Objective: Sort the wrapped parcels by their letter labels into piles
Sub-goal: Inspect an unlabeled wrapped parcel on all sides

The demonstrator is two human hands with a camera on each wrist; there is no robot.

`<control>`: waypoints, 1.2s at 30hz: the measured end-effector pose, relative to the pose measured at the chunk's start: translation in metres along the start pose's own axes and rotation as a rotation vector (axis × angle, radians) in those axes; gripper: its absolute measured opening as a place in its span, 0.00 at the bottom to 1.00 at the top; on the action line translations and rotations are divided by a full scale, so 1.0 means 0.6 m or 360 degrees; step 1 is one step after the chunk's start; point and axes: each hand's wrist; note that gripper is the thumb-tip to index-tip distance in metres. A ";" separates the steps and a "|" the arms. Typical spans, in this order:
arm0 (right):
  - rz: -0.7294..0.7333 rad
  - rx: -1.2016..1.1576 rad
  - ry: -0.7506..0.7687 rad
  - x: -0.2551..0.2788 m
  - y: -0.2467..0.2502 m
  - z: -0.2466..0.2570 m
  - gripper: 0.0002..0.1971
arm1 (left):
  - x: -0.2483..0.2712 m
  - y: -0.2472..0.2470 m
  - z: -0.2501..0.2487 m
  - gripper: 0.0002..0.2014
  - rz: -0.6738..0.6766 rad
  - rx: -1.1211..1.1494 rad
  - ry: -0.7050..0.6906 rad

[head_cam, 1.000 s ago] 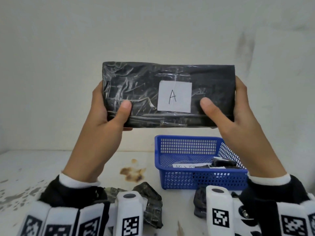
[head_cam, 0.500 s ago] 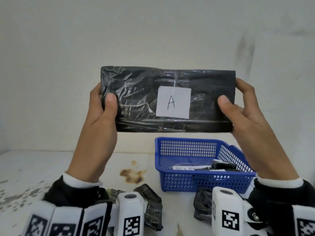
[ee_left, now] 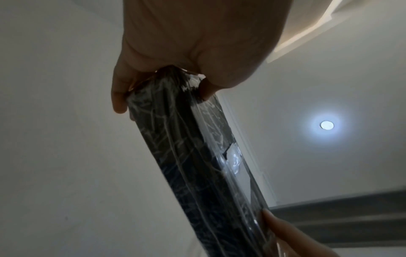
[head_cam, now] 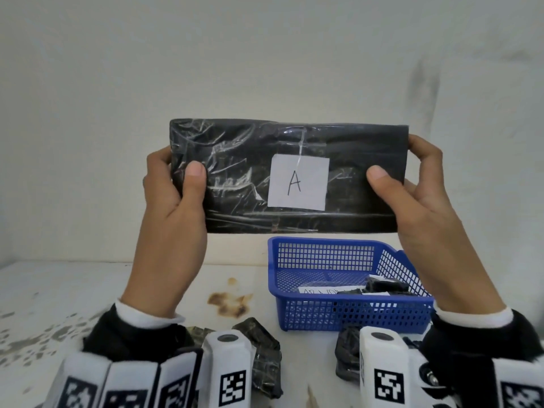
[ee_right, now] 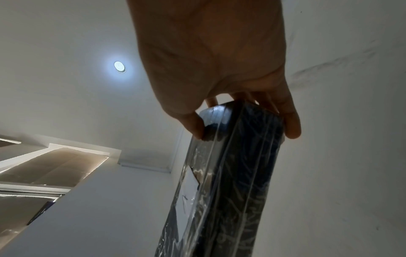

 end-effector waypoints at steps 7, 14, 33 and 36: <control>0.0009 0.0028 0.0015 0.002 -0.004 0.003 0.22 | 0.010 -0.008 -0.003 0.11 -0.0024 -0.0113 -0.0087; 0.0024 0.0138 -0.0014 0.007 -0.019 0.012 0.31 | 0.010 -0.006 -0.004 0.20 -0.0135 -0.0239 -0.0119; -0.0140 0.0289 -0.0058 0.017 -0.051 0.004 0.50 | 0.018 -0.028 -0.004 0.43 -0.0227 -0.0276 0.0009; -0.0164 0.0265 -0.0061 0.018 -0.052 0.003 0.48 | 0.017 -0.026 -0.003 0.41 -0.0225 -0.0211 0.0005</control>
Point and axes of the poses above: each hand's wrist, its own x-axis away from the middle knuckle, its own y-axis out of the back of the hand, z = x × y, and after that the axes turned 2 degrees about y, right-handed
